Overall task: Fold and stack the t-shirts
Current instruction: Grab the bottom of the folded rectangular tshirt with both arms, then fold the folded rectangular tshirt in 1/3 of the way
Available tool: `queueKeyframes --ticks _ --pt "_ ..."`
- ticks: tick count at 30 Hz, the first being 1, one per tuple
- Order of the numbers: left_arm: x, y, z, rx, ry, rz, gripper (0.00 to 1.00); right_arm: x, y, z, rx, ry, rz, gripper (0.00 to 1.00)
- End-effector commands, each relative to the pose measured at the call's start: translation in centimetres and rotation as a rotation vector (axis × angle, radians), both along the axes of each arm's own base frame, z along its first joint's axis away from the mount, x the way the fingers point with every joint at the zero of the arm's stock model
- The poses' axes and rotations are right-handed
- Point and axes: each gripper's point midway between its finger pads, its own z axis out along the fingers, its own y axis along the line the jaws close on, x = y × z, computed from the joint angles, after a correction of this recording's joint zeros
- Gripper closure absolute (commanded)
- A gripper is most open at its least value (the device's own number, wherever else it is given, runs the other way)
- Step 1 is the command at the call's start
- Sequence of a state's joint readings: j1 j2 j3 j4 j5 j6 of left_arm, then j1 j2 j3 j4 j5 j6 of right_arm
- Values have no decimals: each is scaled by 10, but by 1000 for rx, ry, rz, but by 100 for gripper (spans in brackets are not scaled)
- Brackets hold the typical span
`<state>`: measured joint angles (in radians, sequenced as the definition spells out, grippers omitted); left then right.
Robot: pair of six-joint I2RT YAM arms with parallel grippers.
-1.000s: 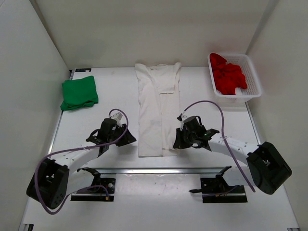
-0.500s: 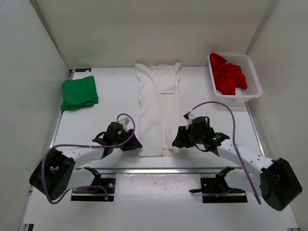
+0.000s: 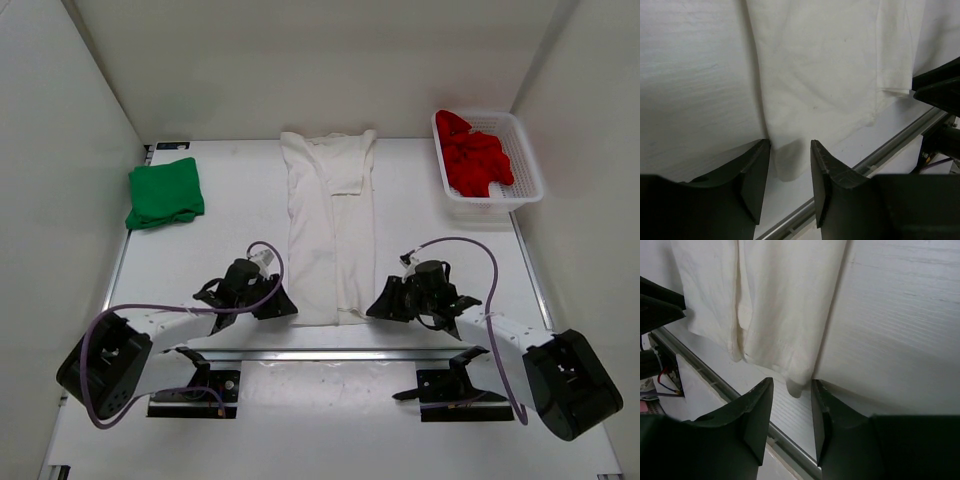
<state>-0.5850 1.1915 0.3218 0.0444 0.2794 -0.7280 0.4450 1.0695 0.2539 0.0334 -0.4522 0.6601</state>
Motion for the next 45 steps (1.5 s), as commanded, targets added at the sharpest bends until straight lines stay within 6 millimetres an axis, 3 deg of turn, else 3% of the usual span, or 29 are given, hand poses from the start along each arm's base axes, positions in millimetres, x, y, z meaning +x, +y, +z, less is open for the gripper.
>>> queueKeyframes --ticks 1,3,7,9,13,15,16,17,19,20,22,25,27,29,31,33,36,38,40,41,43,44,45 --pt "-28 12 -26 64 100 -11 53 -5 10 -1 49 8 17 67" --pt "-35 16 -29 56 115 -1 56 -7 16 -2 62 16 26 73" --pt "-26 11 -20 17 79 11 63 -6 16 -5 43 22 13 90" --pt "-29 3 -14 -4 76 -21 66 -4 16 -2 35 -9 16 93" --pt "-38 -3 -15 -21 111 -69 81 -8 14 0 25 -18 22 100" --pt "-44 -1 -18 -20 126 -78 81 -11 14 1 21 -23 23 99" --pt "-47 3 -22 -9 137 -64 73 -10 13 0 18 -26 13 100" --pt "-45 4 -19 -15 119 -62 64 -11 13 0 22 -23 14 95" --pt "-47 8 -21 -28 128 -34 55 -13 10 -2 26 -20 17 83" --pt "-48 9 -21 -35 128 -29 53 -10 10 0 29 -24 12 75" --pt "-46 7 -19 -37 117 -34 52 -8 9 1 25 -35 17 71" --pt "-48 1 -19 -37 127 -49 58 -6 6 -3 21 -21 3 72" --pt "-49 -4 -18 -46 131 -69 65 -5 9 -2 23 -20 13 81" --pt "-48 -4 -19 -38 130 -68 74 -8 11 -6 12 -13 21 90" --pt "-47 -3 -17 -40 131 -70 91 -11 14 -6 9 -9 36 99" --pt "-48 3 -18 -26 140 -64 100 -22 16 -11 -11 19 62 100" --pt "-65 9 -16 -8 182 -92 100 -46 23 -10 -35 55 107 100" --pt "-73 10 -9 -22 194 -92 100 -60 29 2 -35 55 127 100" --pt "-71 11 13 -76 169 -61 100 -68 27 11 -71 52 128 100" --pt "-68 14 18 -85 164 -43 100 -60 28 26 -56 16 114 100" --pt "-38 17 54 -138 80 21 100 -40 21 45 -36 -41 95 99" --pt "-30 19 58 -136 75 37 100 -34 23 56 -5 -61 106 100" --pt "-17 14 76 -138 18 23 100 -12 14 64 -16 -97 68 100"
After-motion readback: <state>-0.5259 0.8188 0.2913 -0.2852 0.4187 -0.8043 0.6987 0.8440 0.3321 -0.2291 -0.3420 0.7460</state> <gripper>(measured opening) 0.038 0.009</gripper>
